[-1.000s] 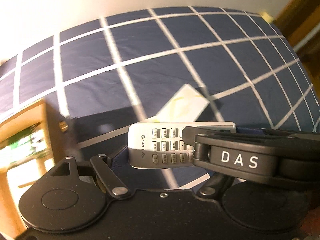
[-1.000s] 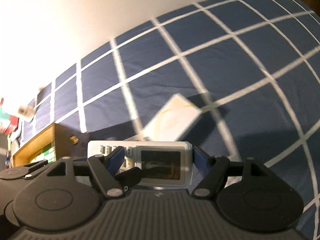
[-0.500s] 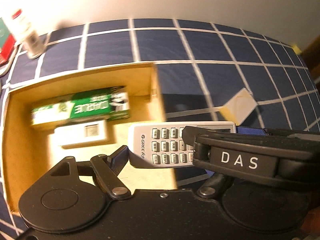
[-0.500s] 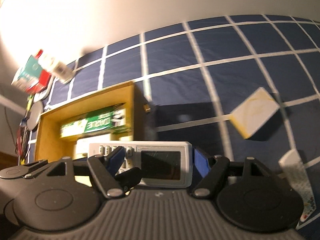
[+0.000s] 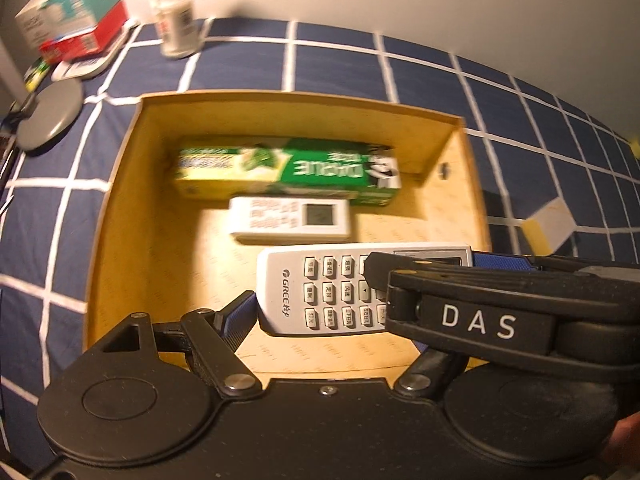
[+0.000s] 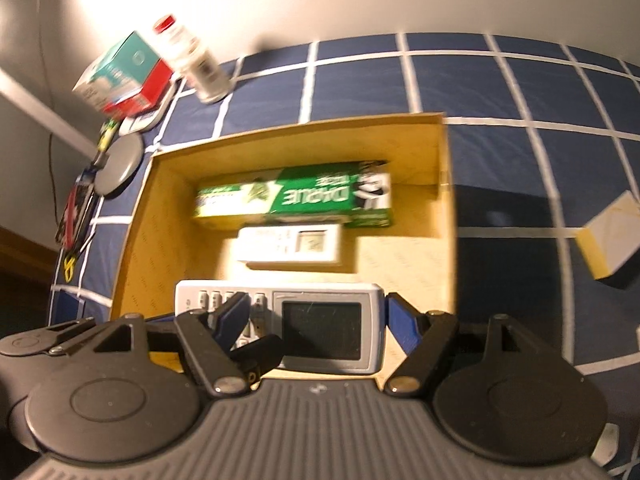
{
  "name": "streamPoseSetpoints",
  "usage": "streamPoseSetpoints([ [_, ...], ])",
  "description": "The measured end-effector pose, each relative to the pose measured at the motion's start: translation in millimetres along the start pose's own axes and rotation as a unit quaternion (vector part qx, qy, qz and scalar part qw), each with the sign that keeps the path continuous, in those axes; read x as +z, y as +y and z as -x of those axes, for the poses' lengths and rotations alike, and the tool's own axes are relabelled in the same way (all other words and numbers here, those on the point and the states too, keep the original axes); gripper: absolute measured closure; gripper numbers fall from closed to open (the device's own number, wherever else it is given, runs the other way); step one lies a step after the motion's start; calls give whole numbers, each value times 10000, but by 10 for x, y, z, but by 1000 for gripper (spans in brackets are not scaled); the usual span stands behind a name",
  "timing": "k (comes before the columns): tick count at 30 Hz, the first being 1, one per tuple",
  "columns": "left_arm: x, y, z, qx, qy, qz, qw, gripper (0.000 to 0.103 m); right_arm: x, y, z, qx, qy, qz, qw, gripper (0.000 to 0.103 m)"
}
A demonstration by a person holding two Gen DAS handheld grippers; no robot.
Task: Organize objects
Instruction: 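Carry the GREE remote with the right gripper over the cardboard box, then lower the GREE remote next to the other remote and open the right gripper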
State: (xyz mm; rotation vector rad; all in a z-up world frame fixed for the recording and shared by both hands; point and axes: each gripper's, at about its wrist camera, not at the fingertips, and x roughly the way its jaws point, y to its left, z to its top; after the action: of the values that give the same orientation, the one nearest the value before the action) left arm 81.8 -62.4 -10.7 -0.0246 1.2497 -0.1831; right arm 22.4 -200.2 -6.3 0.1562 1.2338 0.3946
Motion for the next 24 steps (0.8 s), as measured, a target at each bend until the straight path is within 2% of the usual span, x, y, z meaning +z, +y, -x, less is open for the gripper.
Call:
streamPoseSetpoints([
  [9,-47,393,-156,79,151,217,9996,28,-9,320,-338,80,262,170,9995,30],
  [24,-4,666,-595,-10,556,179,9983,28,1,358,-871,19,590,9,9983,29],
])
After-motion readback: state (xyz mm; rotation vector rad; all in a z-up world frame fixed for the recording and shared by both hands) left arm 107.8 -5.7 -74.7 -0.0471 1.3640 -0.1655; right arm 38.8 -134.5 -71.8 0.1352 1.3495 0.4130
